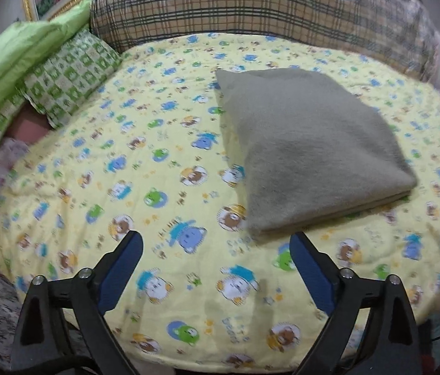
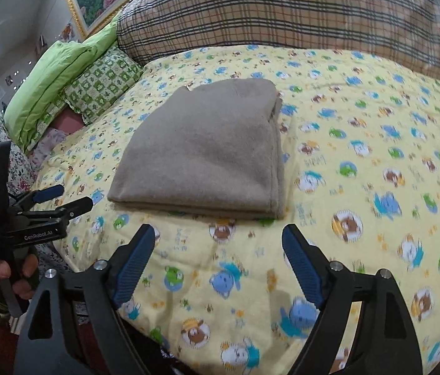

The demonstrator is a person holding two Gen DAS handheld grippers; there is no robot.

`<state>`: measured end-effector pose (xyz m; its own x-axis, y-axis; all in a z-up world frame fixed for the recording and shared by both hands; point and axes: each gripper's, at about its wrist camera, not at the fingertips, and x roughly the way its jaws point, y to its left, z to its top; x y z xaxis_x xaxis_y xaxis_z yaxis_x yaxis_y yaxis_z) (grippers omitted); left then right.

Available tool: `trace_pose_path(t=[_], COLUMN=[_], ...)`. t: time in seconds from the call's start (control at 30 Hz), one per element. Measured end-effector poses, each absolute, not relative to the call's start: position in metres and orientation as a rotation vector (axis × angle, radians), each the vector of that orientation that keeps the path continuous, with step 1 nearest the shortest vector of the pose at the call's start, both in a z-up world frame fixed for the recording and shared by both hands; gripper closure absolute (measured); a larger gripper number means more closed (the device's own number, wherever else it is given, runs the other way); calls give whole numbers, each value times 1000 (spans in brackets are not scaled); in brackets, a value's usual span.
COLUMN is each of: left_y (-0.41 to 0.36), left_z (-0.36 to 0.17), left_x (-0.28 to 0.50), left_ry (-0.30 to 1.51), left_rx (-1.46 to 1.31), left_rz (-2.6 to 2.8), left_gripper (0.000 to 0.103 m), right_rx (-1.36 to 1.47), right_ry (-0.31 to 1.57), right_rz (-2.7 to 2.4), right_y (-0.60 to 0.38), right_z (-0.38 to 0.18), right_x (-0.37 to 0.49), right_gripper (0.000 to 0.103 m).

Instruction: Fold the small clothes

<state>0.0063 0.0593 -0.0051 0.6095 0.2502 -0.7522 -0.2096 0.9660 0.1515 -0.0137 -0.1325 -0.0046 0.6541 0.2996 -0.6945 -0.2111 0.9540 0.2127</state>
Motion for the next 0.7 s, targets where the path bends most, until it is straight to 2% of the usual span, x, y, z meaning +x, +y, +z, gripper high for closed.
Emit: trace_pose_path(t=[0.13, 0.7], left_y=[54, 62], left_z=[-9, -12], left_x=[14, 43], left_ry=[871, 876], left_rx=[95, -30], left_rz=[291, 231], left_gripper=[6, 5], right_rx=[91, 93], right_ry=[810, 834], right_rz=[288, 306], right_y=[-126, -112], right_z=[-6, -11], right_x=[3, 44], right_gripper=[18, 18])
